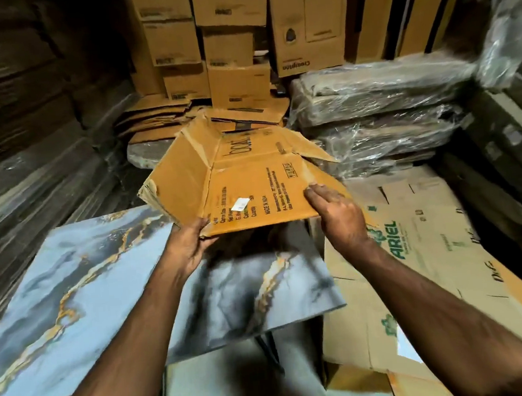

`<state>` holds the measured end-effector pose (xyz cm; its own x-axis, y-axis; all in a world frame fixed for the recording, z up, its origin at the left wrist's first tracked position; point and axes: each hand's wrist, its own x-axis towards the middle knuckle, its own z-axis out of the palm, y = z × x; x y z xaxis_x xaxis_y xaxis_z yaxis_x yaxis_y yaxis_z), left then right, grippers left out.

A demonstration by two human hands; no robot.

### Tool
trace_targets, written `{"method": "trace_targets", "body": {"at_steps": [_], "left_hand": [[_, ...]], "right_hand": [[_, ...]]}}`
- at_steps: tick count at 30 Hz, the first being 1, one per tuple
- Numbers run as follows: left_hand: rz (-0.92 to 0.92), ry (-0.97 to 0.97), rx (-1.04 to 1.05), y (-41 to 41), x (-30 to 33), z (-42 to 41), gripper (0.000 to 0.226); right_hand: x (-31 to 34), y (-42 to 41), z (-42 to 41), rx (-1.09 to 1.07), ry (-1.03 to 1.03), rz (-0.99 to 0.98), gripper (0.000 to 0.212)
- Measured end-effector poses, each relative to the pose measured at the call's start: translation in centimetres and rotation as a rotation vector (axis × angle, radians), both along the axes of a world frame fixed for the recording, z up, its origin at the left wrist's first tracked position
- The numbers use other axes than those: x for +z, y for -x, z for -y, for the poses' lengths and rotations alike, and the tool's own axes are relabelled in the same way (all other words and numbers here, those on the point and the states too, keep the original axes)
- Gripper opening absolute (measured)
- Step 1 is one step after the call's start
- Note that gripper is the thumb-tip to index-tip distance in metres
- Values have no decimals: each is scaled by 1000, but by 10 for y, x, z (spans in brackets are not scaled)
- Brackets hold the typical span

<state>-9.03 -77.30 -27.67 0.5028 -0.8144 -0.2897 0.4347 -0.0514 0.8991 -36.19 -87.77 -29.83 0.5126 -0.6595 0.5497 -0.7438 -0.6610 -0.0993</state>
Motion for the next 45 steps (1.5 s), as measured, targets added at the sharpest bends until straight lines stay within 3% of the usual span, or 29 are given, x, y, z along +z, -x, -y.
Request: {"method": "trace_targets", "body": {"at_steps": [3, 8, 11, 15, 20, 23, 28, 33, 36, 38, 45], "left_hand": [[24, 4, -93, 45, -5, 39, 32], [41, 1, -250, 126, -32, 107, 34], [25, -37, -354, 174, -53, 135, 32], [7, -114, -442, 223, -93, 153, 37], [-103, -197, -503, 272, -133, 156, 35], [-177, -256, -512, 291, -157, 144, 33], [-223, -278, -555, 314, -167, 132, 37], [-145, -241, -703, 278, -144, 142, 32], [-102, -249, -624, 256, -144, 143, 12], [-68, -248, -584, 254, -152, 141, 16], [-316, -107, -542, 257, -164, 149, 23]], "right_hand": [[-2, 53, 21, -70, 39, 24, 44], [-21, 140, 46, -263, -8, 7, 63], [-42, 192, 56, -340, -17, -28, 55], [-75, 245, 50, -453, -61, -148, 50], [-108, 290, 30, -627, -269, -332, 51], [-116, 296, 23, -614, -411, -450, 55], [-127, 236, 23, -309, -588, -485, 84], [-137, 221, 31, -353, -598, -494, 97], [-149, 238, 24, -386, -612, -549, 87], [-151, 241, 16, -419, -617, -549, 86], [-146, 257, 8, -530, -425, -372, 78]]}}
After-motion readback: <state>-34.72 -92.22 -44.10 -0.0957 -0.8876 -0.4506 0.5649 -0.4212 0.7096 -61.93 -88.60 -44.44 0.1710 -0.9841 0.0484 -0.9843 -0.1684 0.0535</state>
